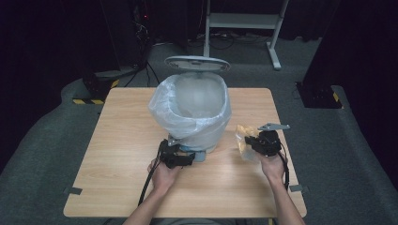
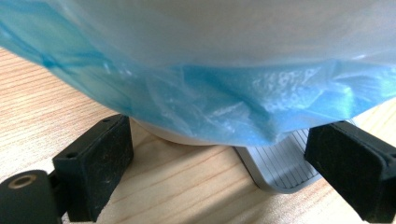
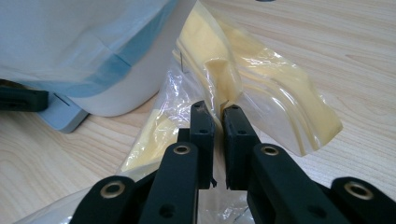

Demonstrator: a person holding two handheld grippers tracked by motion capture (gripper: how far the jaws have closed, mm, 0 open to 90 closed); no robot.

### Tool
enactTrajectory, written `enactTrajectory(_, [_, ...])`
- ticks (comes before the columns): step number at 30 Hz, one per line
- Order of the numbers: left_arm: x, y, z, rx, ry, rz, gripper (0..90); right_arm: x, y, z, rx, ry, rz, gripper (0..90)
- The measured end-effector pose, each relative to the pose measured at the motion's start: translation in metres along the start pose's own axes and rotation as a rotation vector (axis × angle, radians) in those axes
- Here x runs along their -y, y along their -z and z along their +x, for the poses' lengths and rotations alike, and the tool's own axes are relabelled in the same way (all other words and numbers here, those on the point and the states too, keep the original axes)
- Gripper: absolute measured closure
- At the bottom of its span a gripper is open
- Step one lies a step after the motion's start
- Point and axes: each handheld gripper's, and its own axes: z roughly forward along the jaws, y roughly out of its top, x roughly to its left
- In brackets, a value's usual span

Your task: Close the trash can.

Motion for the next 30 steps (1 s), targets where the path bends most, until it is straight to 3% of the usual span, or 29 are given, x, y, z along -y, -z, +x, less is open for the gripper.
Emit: enactTrajectory(30, [0.000,0.000,0.000,0.001,0.001,0.000,8.1,-0.016,0.043,0.018,-0.017,0.083,-0.067,84.4])
